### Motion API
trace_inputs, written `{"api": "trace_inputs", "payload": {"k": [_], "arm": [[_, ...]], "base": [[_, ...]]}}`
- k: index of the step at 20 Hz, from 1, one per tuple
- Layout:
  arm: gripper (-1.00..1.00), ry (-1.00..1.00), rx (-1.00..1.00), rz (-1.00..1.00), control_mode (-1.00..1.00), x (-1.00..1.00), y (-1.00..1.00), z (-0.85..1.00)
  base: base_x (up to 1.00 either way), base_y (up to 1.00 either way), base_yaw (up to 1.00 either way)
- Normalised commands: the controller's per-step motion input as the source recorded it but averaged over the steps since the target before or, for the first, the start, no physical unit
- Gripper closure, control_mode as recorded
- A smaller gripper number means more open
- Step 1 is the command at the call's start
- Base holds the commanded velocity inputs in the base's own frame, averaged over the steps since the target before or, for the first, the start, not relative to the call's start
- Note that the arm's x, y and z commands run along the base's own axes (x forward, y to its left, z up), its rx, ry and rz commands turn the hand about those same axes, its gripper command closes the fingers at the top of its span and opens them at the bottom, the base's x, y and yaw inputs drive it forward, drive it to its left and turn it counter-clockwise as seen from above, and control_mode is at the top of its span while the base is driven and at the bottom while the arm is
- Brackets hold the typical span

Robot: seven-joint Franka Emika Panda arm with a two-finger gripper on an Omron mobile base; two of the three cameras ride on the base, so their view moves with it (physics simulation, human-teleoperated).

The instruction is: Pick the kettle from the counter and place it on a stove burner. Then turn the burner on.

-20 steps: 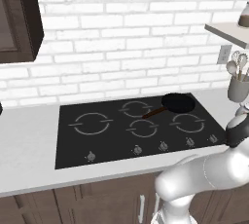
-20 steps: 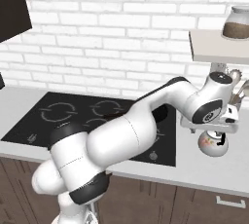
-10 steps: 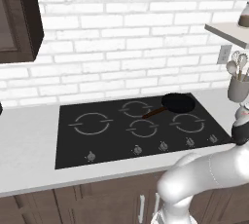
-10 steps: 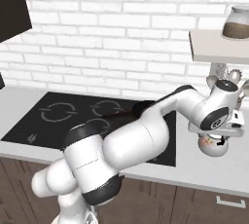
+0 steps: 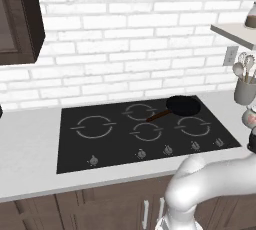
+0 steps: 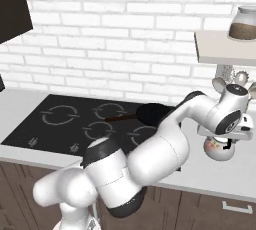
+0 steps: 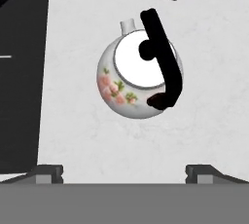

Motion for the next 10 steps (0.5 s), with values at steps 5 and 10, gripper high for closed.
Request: {"api": "trace_inputs", "payload": {"k": [5,10], "arm": [[-1.0,0.0,0.0,0.0,-1.0,0.11,-0.23,-0.2],[-1.0,-0.01,0.0,0.0,-1.0,0.09,-0.24,-0.25]], "base": [[0.0,0.0,0.0],[0.0,0.0,0.0]]}}
